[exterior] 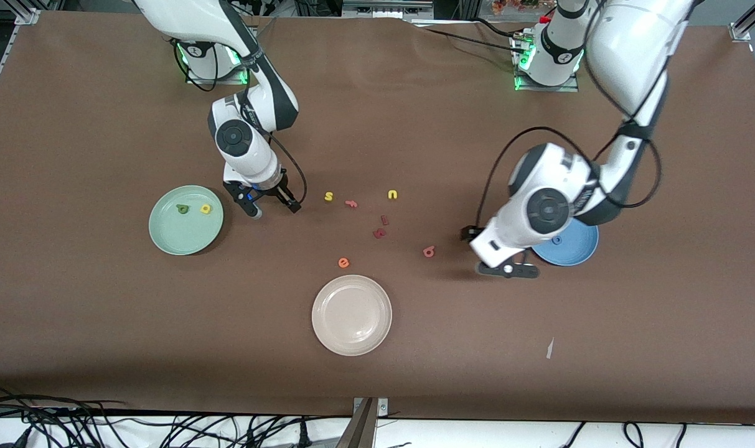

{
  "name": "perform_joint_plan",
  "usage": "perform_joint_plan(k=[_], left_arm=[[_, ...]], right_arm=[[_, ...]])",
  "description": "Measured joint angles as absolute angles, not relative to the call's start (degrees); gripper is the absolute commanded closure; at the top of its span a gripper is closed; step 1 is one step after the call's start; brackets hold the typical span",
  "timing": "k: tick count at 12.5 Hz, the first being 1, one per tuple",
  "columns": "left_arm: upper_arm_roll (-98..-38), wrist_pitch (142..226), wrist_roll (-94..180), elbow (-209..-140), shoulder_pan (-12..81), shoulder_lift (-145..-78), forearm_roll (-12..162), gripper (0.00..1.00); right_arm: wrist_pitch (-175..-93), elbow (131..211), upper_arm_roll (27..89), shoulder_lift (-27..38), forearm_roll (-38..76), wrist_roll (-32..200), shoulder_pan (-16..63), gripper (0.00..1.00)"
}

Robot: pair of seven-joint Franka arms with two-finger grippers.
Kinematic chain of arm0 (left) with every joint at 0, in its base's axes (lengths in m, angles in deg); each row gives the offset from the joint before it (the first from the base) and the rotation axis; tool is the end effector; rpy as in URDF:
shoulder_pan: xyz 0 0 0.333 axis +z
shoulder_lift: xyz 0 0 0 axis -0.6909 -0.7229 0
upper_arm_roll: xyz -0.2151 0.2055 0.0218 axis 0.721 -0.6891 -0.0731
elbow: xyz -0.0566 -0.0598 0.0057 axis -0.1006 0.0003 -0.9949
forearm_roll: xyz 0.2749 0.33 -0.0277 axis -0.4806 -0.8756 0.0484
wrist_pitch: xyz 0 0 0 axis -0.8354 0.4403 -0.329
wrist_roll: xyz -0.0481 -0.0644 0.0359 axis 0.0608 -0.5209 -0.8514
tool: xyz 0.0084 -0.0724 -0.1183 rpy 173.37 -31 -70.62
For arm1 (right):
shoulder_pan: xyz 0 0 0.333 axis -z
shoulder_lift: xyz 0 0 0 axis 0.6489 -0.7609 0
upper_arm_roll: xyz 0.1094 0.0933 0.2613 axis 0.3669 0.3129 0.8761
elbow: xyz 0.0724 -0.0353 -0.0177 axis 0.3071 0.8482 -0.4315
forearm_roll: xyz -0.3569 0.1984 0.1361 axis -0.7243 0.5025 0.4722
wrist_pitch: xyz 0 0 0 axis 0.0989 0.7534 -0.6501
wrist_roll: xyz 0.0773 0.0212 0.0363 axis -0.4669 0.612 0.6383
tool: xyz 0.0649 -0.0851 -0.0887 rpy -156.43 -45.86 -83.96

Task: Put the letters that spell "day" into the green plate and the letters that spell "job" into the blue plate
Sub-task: 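Grasp teal y with the right gripper while the left gripper grasps pink a, then place teal y on the green plate with the right gripper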

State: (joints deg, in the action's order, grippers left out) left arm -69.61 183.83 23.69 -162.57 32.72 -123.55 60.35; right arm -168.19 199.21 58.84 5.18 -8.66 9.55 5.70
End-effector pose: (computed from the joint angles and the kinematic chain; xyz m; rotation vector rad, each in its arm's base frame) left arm 0.6431 -0.3030 0.2084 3.1007 -0.0373 -0.2343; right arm 0.4865 0.2767 0.1056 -2.8610 1.2463 0.0773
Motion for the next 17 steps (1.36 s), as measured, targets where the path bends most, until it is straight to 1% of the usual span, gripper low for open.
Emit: perform_joint_plan(k=[2,4,6,8,9,10,11,14,16,17], left_arm=[[-69.72,184.25,18.92,-157.92,29.59,-127.97,60.35,0.0],[-69.9,186.9,16.39,-155.68,28.42,-131.18,60.35,0.0],[-71.01,190.83,14.45,-155.2,26.86,-133.79,60.35,0.01],[-73.95,192.46,13.46,-154.94,23.64,-135.65,60.35,0.07],[-75.22,192.71,12.73,-154.73,22.1,-136.2,60.35,0.11],[-75.82,192.81,12.26,-154.4,21.12,-136.62,60.35,0.18],[-76.06,192.83,11.94,-154.22,20.58,-136.8,60.35,0.24],[-76.23,192.83,11.58,-154.11,20.17,-136.91,60.35,0.35],[-76.63,192.89,11.54,-154.01,20.17,-137.31,60.35,0.43],[-76.75,192.97,11.54,-153.89,20.14,-137.52,60.35,0.5]], right_arm=[[-168.41,199.22,58.83,4.65,-8.66,9.55,5.7,0.58],[-168.96,199.22,58.83,4.23,-8.66,9.55,5.7,0.59],[-169.01,199.22,58.83,4.05,-8.66,9.55,5.7,0.61],[-169.13,199.21,58.84,3.86,-8.66,9.55,5.69,0.72],[-169.26,199.2,58.84,3.87,-8.66,9.55,5.68,0.82],[-169.31,199.19,58.85,3.87,-8.66,9.55,5.67,0.87],[-169.35,199.15,58.85,3.9,-8.66,9.55,5.67,0.87],[-168.5,198.83,58.65,4.7,-8.66,10.83,5.64,0.87],[-163.84,198.19,55.85,7.53,-8.67,17.35,5.53,0.87],[-160.23,198.07,53.29,9.44,-8.66,22.14,5.56,0.87]])
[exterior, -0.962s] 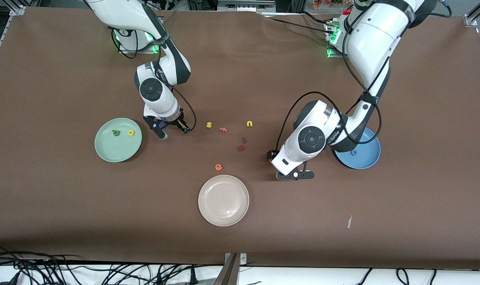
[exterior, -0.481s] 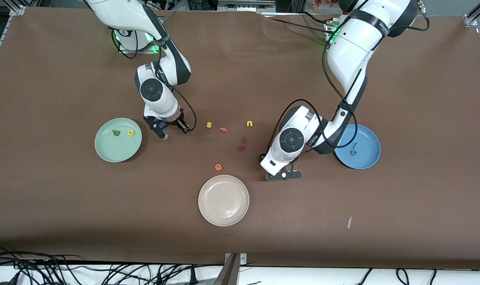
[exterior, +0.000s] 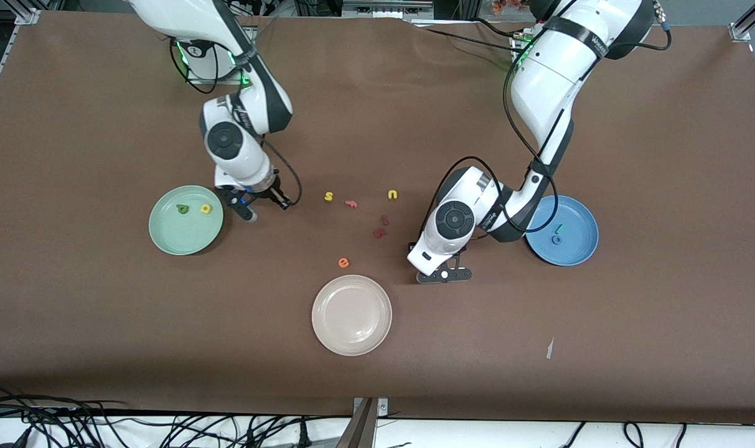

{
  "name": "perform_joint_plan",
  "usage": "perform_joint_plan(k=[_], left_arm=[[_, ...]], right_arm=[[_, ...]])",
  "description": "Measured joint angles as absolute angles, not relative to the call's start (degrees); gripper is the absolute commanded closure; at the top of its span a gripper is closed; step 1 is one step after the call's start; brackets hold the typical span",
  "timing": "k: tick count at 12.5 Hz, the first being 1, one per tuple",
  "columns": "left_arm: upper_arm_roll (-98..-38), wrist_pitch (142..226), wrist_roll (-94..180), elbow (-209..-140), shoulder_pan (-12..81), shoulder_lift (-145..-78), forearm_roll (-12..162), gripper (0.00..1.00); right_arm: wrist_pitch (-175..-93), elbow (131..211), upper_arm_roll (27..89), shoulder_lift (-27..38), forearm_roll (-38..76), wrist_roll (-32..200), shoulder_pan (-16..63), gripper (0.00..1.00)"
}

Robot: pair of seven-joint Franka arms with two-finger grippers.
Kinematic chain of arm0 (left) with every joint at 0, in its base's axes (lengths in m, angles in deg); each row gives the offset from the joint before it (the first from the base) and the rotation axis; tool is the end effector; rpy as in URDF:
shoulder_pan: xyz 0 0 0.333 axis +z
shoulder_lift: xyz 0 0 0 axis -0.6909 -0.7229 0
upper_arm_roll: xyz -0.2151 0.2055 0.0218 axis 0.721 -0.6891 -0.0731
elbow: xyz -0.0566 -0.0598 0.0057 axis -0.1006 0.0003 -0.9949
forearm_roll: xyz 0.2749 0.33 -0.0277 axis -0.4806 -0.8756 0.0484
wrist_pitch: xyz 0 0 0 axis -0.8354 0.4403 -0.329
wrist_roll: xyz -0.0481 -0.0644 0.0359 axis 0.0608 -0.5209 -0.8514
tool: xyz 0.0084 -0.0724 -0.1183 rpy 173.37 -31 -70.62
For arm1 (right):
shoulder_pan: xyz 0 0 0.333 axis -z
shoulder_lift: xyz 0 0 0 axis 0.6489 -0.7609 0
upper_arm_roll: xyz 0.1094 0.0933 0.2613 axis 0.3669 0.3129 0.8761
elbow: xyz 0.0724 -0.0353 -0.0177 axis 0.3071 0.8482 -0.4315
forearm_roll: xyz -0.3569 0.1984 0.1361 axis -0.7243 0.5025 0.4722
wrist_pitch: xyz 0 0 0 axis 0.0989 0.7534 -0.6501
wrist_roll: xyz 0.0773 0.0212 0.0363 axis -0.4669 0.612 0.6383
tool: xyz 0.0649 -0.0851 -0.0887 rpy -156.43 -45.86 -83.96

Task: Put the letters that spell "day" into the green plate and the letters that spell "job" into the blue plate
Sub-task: 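Place teal y on the green plate with the right gripper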

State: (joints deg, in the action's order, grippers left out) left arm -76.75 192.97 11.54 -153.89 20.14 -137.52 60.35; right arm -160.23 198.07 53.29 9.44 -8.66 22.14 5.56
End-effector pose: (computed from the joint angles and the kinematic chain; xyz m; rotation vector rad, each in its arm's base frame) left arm 0.6327 -0.3828 0.1034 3.1303 0.1451 -0.1379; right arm 0.5149 0.2338 0.1458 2.9527 -1.0508 -0.1082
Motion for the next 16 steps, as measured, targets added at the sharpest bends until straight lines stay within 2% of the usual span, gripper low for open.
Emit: perform_joint_plan(k=[3,5,7,8,9,13,16], left_arm=[[-76.93,193.08,11.52,-153.46,19.84,-137.62,60.35,0.7],[-77.06,193.08,11.52,-153.24,19.61,-137.63,60.35,0.79],[-77.13,193.08,11.51,-153.17,19.39,-137.63,60.35,0.85],[-77.21,193.08,11.51,-153.15,19.24,-137.63,60.35,0.88],[-77.31,193.07,11.5,-153.14,19.14,-137.63,60.35,0.91],[-78.06,192.43,12.4,-152.25,19.58,-137.38,60.34,0.94],[-78.52,184.38,19.5,-151.26,23.5,-134.52,60.33,0.95]], right_arm=[[-154.3,198.08,44.79,12.99,-8.66,37.61,5.78,0.86],[-153.0,198.1,40.39,13.87,-8.64,45.88,5.96,0.86],[-153.13,198.33,38.76,13.58,-8.64,51.51,6.76,0.75],[-153.78,198.5,38.42,13.03,-8.64,53.89,7.81,0.42],[-155.01,198.58,38.28,12.16,-8.64,55.97,9.21,0.0],[-156.34,196.65,38.25,9.76,-8.64,59.83,12.3,0.0],[-146.91,189.52,38.59,9.89,-8.64,59.83,11.79,0.0]])
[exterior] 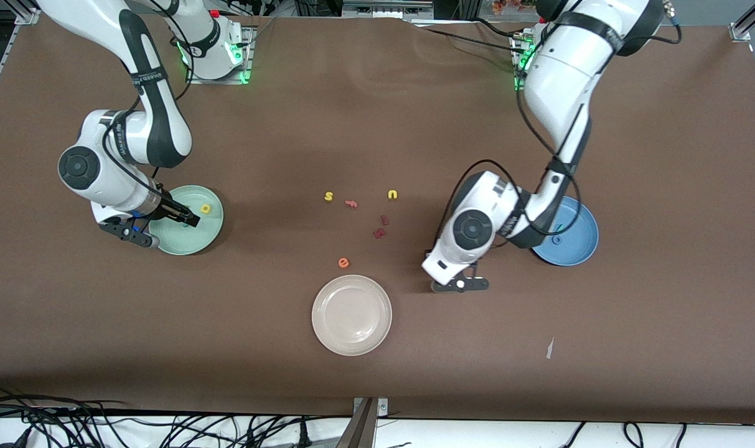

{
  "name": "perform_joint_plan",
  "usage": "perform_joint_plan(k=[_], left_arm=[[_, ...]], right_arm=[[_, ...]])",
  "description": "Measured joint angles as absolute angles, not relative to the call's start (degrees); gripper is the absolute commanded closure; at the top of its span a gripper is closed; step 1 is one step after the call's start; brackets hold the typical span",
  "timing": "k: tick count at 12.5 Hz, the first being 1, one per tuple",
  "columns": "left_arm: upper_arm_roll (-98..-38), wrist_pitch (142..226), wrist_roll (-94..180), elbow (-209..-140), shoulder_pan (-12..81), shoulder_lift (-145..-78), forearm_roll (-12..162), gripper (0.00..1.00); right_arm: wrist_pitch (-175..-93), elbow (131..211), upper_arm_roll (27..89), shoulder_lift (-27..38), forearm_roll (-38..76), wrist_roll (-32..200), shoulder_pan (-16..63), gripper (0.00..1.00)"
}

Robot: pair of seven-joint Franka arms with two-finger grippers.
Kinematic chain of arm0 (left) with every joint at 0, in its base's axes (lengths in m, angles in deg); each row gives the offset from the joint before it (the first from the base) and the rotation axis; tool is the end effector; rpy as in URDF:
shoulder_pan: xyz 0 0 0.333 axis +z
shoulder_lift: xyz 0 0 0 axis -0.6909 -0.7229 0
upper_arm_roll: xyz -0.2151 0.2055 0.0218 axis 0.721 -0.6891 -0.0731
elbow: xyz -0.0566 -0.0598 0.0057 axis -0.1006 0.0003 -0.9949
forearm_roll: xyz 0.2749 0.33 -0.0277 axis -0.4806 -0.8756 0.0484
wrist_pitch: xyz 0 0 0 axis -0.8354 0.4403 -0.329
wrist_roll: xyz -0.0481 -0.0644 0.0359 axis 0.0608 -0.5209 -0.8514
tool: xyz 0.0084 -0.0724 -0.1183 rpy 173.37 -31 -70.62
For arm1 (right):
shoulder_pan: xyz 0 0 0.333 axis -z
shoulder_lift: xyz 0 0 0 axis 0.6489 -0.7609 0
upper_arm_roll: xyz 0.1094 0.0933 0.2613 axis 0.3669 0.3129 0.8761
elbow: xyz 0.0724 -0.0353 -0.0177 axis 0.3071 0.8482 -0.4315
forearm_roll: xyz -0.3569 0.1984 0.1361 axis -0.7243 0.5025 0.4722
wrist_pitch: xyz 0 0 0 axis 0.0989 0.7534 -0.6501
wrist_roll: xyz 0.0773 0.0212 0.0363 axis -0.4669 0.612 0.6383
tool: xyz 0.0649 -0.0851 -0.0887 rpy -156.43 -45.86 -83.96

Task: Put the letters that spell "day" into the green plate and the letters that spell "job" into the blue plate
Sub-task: 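Place pink a on blue plate with left gripper while right gripper retracts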

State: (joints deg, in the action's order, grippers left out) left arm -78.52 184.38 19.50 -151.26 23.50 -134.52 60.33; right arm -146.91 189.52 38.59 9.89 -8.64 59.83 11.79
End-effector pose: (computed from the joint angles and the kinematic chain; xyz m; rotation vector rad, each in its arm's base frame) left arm 0.6680 -0.3254 0.1498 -3.0929 -0.0527 0.1845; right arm 0.5972 0.0435 0.2082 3.0542 -0.5604 -0.1533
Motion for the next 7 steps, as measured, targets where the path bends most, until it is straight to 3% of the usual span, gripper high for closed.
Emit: perform_joint_plan(k=[3,7], left_arm=[[-78.5,179.44,30.25,-155.42,30.21,-128.65,60.33,0.96],[-78.53,185.06,41.27,-169.46,37.85,-120.59,59.7,0.97]], right_arm=[[-134.69,179.26,38.64,10.47,-8.66,59.92,11.74,0.0],[-114.82,163.4,37.38,11.03,-9.64,64.2,12.27,0.0]])
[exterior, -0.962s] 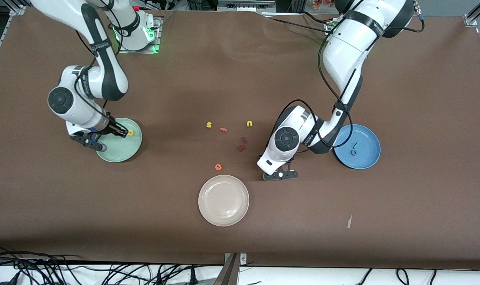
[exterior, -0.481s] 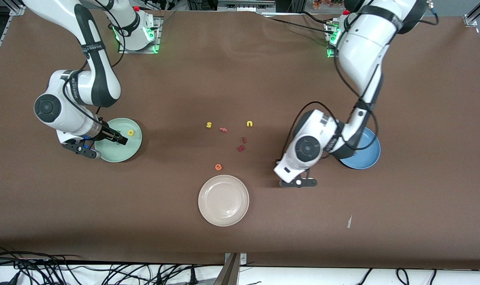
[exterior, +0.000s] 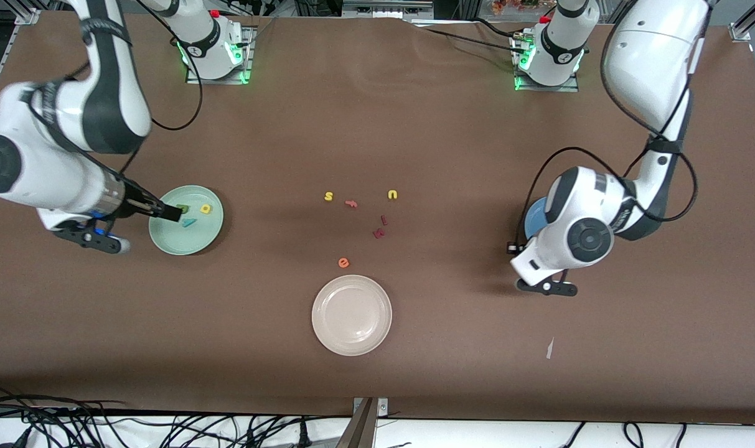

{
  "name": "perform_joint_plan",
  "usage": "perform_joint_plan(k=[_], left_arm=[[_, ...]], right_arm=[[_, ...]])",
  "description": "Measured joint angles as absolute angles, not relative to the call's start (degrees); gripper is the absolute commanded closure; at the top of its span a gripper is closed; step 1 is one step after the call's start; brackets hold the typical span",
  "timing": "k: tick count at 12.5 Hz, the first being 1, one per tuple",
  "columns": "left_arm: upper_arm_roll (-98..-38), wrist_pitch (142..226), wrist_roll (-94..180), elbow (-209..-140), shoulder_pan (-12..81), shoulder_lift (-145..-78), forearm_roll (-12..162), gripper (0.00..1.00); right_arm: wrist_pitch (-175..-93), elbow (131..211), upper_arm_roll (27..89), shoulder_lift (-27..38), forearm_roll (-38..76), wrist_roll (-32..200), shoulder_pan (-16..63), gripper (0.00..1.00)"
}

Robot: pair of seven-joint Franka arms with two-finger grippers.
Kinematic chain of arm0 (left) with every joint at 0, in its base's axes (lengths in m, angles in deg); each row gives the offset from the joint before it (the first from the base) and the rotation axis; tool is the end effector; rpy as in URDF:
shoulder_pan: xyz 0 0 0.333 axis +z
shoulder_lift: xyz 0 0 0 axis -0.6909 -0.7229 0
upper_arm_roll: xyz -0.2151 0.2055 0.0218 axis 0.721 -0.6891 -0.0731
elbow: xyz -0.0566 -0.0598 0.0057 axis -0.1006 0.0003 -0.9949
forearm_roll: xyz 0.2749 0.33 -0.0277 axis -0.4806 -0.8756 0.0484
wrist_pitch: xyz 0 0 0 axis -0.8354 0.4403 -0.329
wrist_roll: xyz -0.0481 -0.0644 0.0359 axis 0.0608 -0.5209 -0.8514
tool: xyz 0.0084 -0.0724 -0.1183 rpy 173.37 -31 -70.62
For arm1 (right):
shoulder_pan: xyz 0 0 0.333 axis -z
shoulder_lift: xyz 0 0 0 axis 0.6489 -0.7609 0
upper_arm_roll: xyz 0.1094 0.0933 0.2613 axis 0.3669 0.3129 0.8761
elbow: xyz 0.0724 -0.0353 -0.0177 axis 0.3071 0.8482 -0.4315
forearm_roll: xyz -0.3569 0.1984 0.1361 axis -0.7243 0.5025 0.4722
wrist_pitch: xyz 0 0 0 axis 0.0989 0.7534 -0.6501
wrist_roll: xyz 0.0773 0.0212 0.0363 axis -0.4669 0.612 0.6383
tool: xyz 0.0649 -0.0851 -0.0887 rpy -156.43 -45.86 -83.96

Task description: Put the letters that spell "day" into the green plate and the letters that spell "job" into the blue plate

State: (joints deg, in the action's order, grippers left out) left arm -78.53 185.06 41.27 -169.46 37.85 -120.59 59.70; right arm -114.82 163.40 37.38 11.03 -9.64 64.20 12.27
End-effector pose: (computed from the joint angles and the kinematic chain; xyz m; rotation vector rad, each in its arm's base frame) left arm 0.6633 -0.1443 0.1792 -3.0757 0.1953 0.2828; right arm 0.6471 0.0634 0.3951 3.0867 -0.3778 -0.2981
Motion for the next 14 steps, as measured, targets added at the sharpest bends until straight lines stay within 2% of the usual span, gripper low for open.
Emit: perform_joint_plan(k=[1,2,3,4,6,8,10,12,14], left_arm=[[-78.55,188.67,42.35,-173.94,39.44,-118.86,58.57,0.96],[-78.56,192.65,42.94,-178.37,40.92,-117.32,57.71,0.8],[-78.55,196.01,43.45,-182.55,42.15,-115.98,57.37,0.23],[-78.55,197.6,43.53,-185.3,43.01,-115.07,57.29,0.0],[-78.57,196.87,43.5,-186.76,43.63,-113.9,57.28,0.0],[-78.64,190.85,43.49,-184.29,44.59,-112.12,57.28,0.0],[-78.67,181.03,43.55,-178.59,46.4,-110.31,57.28,0.0],[-78.68,173.1,43.55,-173.17,47.79,-109.37,57.28,0.0],[-78.67,165.94,43.55,-168.13,48.28,-109.27,57.28,0.0]], right_arm=[[-111.87,160.92,37.06,11.32,-9.7,67.46,13.12,0.0],[-110.65,159.68,37.84,11.67,-9.7,70.68,15.26,0.0],[-110.37,159.17,41.12,12.07,-9.89,74.11,19.43,0.0],[-110.38,159.02,46.15,12.53,-10.92,76.58,24.59,0.0],[-110.4,159.1,53.55,13.92,-13.61,78.97,32.12,0.0],[-112.58,161.09,58.39,16.86,-14.25,83.12,37.82,0.0],[-114.14,164.79,59.85,22.12,-14.58,86.34,41.0,0.0],[-112.07,166.65,60.44,27.39,-14.58,86.92,42.64,0.0],[-111.96,167.1,60.76,30.15,-14.66,86.91,42.78,0.0]])
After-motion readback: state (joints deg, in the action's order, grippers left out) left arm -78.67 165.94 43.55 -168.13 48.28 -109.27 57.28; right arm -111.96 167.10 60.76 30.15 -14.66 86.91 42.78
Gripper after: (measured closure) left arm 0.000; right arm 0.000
